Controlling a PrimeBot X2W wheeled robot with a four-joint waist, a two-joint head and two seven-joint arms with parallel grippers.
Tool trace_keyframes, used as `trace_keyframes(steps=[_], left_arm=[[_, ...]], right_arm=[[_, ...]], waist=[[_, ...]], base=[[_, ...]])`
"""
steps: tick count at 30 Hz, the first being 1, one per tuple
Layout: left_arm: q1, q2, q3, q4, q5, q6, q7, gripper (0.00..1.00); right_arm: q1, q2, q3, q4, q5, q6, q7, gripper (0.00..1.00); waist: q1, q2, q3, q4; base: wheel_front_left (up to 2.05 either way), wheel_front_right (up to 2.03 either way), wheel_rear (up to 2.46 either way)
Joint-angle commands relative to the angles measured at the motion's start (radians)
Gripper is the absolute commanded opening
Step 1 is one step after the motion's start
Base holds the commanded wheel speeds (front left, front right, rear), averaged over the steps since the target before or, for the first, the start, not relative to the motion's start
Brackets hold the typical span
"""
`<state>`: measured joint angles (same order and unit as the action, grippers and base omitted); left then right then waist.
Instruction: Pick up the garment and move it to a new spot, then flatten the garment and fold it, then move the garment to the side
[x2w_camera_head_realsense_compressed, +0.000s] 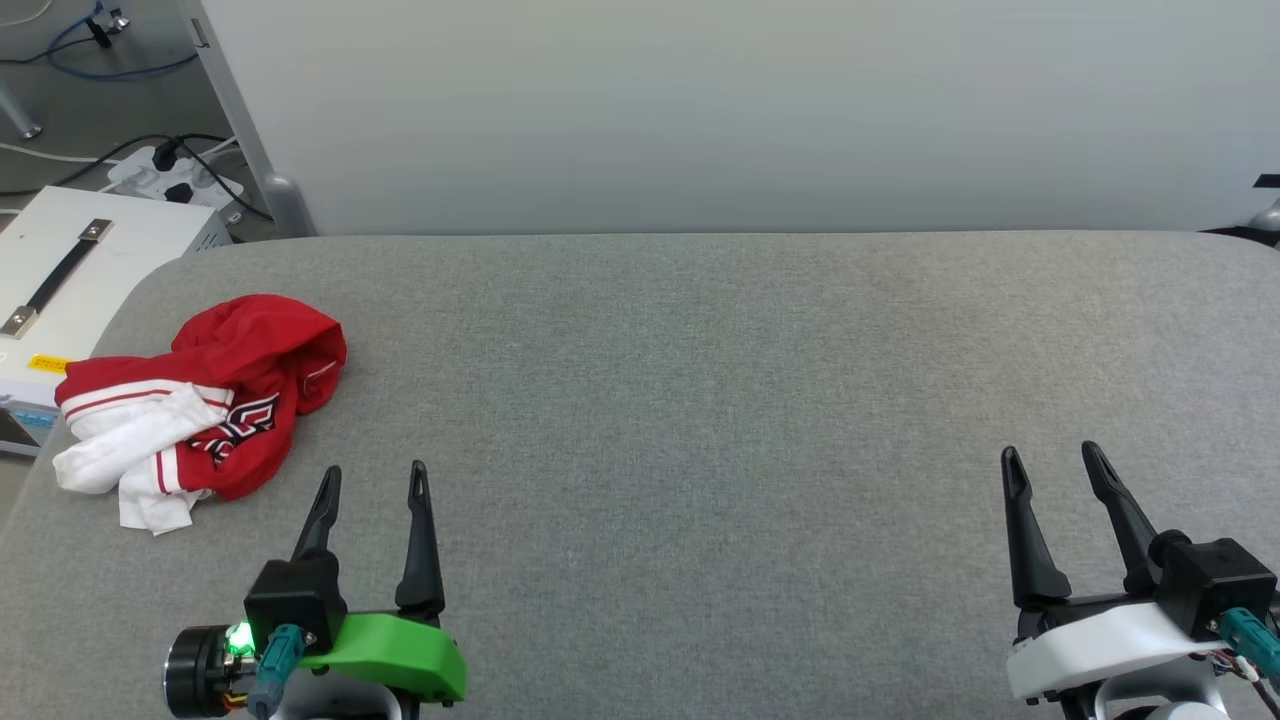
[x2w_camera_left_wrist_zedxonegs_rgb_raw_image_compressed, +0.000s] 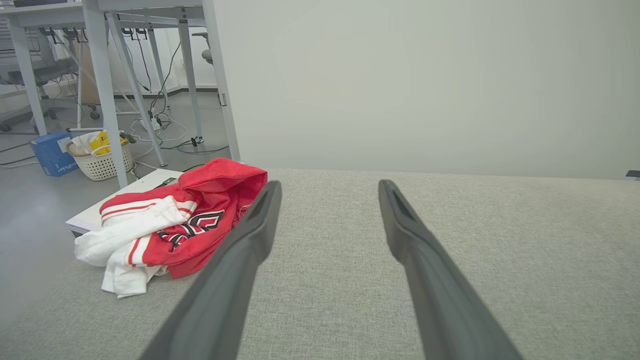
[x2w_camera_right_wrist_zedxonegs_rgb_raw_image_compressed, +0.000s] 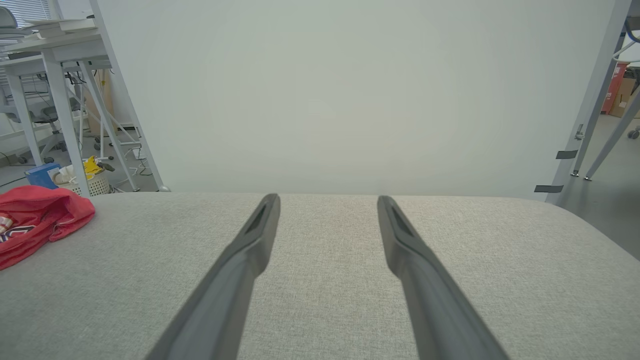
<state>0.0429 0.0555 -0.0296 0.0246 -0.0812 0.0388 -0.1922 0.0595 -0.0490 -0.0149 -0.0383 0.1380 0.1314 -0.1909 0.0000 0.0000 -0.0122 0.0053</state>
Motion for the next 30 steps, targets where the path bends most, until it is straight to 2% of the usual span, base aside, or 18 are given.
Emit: trace_keyframes(steps=[1, 20, 30], left_arm=[[0.015, -0.004, -0.004, 0.005, -0.005, -0.003, -0.010, 1.00], [0.016, -0.005, -0.010, 0.025, -0.021, -0.001, -0.049, 1.00], [0.003, -0.005, 0.012, 0.029, -0.023, 0.008, -0.070, 1.00]], right_arm=[[0.009, -0.001, -0.004, -0.002, 0.007, -0.001, -0.012, 1.00], [0.019, -0.001, -0.003, 0.015, 0.021, -0.001, -0.050, 1.00], [0.016, -0.001, 0.013, 0.008, 0.014, -0.001, -0.071, 1.00]], waist=[[0.0000, 0.0000, 0.002, 0.000], [0.0000, 0.0000, 0.012, 0.008], [0.0000, 0.0000, 0.037, 0.087]], base=[[0.00, 0.00, 0.00], [0.00, 0.00, 0.00], [0.00, 0.00, 0.00]])
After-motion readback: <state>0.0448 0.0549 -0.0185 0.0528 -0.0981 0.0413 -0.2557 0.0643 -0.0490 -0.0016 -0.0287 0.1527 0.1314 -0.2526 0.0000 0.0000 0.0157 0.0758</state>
